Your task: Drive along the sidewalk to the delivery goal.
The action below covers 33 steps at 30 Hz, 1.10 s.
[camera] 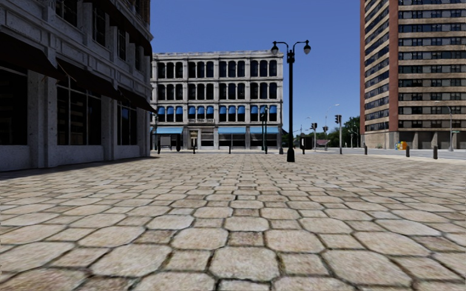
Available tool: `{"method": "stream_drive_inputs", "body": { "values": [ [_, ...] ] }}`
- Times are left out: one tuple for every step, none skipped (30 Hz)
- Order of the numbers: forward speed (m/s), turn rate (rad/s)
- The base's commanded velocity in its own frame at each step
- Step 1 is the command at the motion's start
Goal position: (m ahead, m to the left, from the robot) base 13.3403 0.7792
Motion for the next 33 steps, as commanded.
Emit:
{"method": "stream_drive_inputs", "body": {
  "values": [
    [2.0, 0.0],
    [2.0, 0.0],
    [2.0, 0.0],
    [2.0, 0.0],
    [2.0, 0.0],
    [2.0, 0.0],
    [2.0, 0.0],
    [2.0, 0.0],
    [2.0, 0.0],
    [2.0, 0.0],
    [2.0, 0.0],
    [2.0, 0.0],
    [2.0, 0.0],
    [2.0, 0.0],
    [2.0, 0.0],
    [2.0, 0.0],
    [2.0, 0.0],
    [2.0, 0.0],
    [2.0, 0.0],
    [2.0, 0.0],
    [2.0, 0.0],
    [2.0, 0.0],
    [2.0, 0.0],
    [2.0, 0.0],
    [2.0, 0.0],
    [2.0, 0.22],
    [2.0, 0.22],
    [2.0, 0.49],
    [2.0, 0.59],
    [2.0, 0.6],
    [2.0, 0.6],
    [2.0, 0.09],
    [2.0, 0.0]
  ]
}}
